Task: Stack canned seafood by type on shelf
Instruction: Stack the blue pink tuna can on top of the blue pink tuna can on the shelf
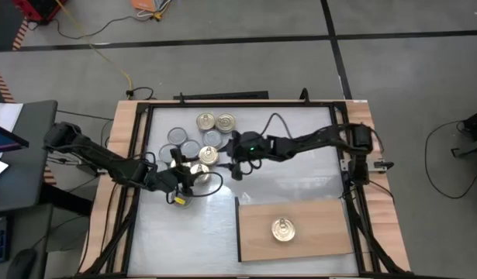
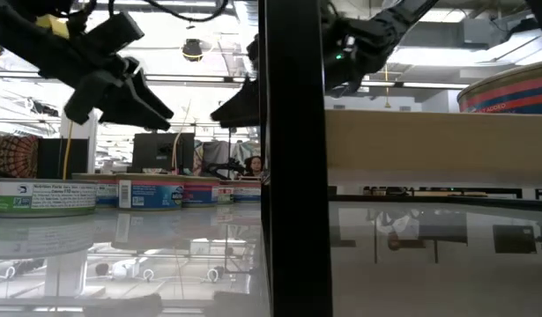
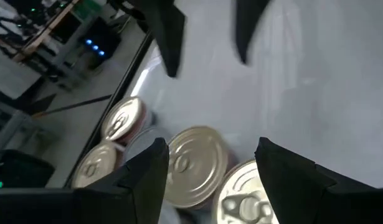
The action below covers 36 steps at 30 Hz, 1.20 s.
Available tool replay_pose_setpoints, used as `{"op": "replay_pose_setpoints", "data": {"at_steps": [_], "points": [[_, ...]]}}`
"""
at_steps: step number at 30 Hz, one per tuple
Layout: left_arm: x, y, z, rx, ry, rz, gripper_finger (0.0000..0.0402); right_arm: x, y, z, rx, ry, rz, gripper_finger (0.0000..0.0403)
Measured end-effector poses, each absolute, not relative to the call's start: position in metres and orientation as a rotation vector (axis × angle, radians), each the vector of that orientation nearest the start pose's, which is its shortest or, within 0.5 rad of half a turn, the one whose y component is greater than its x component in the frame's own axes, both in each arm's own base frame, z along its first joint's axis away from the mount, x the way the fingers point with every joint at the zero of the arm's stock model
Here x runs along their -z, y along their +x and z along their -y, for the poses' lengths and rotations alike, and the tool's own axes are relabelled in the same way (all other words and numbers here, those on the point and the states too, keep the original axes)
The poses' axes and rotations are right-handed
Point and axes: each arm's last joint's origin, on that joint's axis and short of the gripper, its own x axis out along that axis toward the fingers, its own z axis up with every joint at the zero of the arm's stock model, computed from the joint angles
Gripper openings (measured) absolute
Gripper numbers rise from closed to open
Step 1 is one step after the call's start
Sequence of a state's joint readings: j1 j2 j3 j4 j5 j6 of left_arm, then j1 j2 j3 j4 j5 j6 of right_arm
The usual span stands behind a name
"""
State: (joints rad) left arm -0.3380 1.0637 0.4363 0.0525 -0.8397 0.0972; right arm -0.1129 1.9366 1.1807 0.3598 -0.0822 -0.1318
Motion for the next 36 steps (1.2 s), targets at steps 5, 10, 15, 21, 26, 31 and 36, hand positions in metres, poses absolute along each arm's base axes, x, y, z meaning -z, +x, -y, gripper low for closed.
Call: {"op": "replay_pose_setpoints", "data": {"at_steps": [5, 10, 15, 21, 26, 31, 36], "points": [[-0.193, 0.194, 0.037, -0.582, 0.481, -0.525, 0.0228, -0.178, 0.438, 0.044, -0.034, -0.113, -0.402, 0.0286], [-0.188, 0.189, 0.034, -0.678, 0.461, -0.546, 0.0228, -0.17, 0.444, 0.045, -0.037, -0.114, -0.404, 0.0286], [-0.188, 0.186, 0.038, -0.609, 0.468, -0.564, 0.0228, -0.175, 0.447, 0.044, -0.039, -0.122, -0.351, 0.0286], [-0.198, 0.187, 0.041, -0.365, 0.395, -0.525, 0.0228, -0.177, 0.447, 0.048, -0.029, -0.127, -0.324, 0.0286], [-0.204, 0.189, 0.043, -0.26, 0.344, -0.474, 0.0228, -0.175, 0.442, 0.074, 0.051, -0.022, -0.36, 0.0286], [-0.202, 0.187, 0.04, -0.348, 0.347, -0.492, 0.0228, -0.174, 0.434, 0.103, 0.195, 0.107, -0.397, 0.0286], [-0.202, 0.184, 0.036, -0.513, 0.369, -0.489, 0.0228, -0.168, 0.428, 0.114, 0.36, 0.08, -0.47, 0.0286]]}}
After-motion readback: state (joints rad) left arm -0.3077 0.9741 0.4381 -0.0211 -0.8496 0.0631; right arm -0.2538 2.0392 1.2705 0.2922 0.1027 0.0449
